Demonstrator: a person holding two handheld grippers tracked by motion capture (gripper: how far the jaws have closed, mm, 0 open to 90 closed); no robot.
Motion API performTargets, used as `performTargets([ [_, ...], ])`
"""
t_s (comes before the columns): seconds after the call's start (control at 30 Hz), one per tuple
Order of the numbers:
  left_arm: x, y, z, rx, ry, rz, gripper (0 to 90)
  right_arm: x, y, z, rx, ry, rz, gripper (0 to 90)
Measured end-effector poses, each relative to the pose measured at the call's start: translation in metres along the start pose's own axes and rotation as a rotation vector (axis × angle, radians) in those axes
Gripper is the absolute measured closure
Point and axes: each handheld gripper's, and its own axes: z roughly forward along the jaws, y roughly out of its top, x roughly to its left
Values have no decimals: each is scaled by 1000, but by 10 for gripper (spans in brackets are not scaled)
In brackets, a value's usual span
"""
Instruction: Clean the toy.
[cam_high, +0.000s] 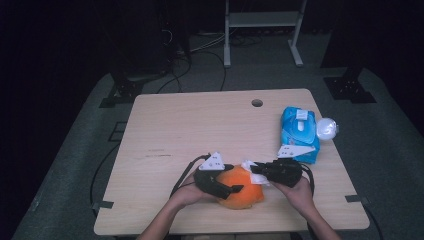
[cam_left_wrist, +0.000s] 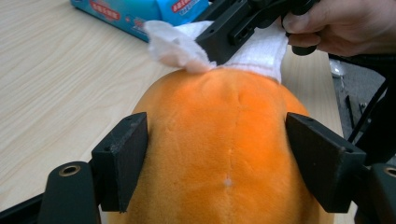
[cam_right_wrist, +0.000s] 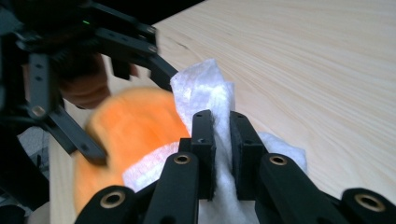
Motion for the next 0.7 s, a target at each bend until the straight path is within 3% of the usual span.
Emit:
performTargets([
  [0.07, 0, 0, 1, -4, 2, -1, 236, -3, -2, -2, 2, 4, 15, 812],
  [0.2, -1, 0, 3, -9, 14, 2, 225, 3, 0, -2, -2, 3, -2, 813],
  [0.43, -11, 4, 13, -16, 37, 39, 220, 27, 11, 5, -25, 77, -57, 812],
  [0.5, -14, 5, 14, -11, 45, 51, 214, 33, 13, 9, -6, 67, -92, 811],
  [0.6, -13, 4, 13, -18, 36, 41, 212, 29, 11, 10, -1, 66, -86, 812],
  [0.7, -12, 4, 13, -22, 29, 34, 211, 24, 10, 6, 9, 31, -90, 812],
])
